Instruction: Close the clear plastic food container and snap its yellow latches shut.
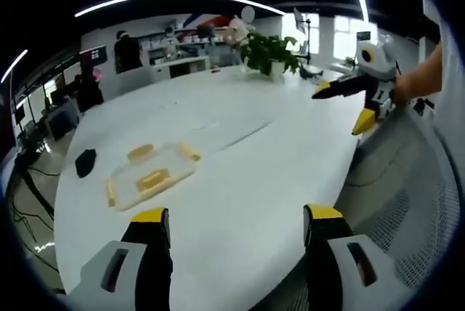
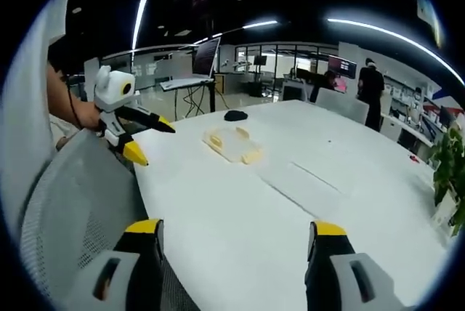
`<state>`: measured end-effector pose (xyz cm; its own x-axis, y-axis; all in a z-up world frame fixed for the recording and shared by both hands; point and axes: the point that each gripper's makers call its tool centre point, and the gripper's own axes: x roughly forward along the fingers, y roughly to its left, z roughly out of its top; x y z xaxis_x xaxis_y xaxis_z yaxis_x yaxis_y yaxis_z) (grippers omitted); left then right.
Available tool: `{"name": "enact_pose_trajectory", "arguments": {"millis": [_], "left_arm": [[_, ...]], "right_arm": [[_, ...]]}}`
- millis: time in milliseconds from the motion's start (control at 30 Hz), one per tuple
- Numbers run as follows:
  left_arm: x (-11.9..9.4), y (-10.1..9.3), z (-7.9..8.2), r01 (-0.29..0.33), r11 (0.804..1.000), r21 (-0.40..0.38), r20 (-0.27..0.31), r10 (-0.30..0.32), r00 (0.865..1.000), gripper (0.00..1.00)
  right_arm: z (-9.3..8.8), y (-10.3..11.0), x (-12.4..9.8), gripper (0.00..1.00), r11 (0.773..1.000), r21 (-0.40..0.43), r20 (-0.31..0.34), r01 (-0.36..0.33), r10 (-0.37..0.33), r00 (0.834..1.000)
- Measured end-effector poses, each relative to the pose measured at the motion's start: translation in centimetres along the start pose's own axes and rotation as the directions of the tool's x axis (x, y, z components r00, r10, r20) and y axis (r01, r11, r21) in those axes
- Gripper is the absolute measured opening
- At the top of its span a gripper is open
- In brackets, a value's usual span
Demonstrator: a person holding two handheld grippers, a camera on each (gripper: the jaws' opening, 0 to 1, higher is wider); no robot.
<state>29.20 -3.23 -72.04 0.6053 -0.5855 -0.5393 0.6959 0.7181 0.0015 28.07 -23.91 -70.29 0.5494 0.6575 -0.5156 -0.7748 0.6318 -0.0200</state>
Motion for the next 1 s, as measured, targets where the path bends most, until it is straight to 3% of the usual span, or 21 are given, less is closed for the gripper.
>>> {"name": "enact_pose_trajectory", "arguments": {"millis": [300, 567, 1000], "left_arm": [[-0.2, 1.9, 0.1, -0.014, 1.0, 0.004, -0.001, 0.014, 1.0, 0.73], [0.3, 2.1, -0.4, 0.022, 0.999, 0.035, -0.019, -0.021, 1.0, 0.73], [0.5, 4.1, -0.2, -0.002, 0.999, 0.035, -0.022, 0.002, 1.0, 0.72]], "right_arm": [[0.7, -0.7, 1.1, 0.8, 1.0, -0.01, -0.002, -0.004, 0.004, 1.0], [1.0, -0.6, 1.9, 0.79, 1.0, -0.013, -0.009, -0.024, 0.024, 1.0], [2.1, -1.2, 3.4, 0.79, 0.998, -0.03, -0.005, -0.047, 0.047, 0.999]]}}
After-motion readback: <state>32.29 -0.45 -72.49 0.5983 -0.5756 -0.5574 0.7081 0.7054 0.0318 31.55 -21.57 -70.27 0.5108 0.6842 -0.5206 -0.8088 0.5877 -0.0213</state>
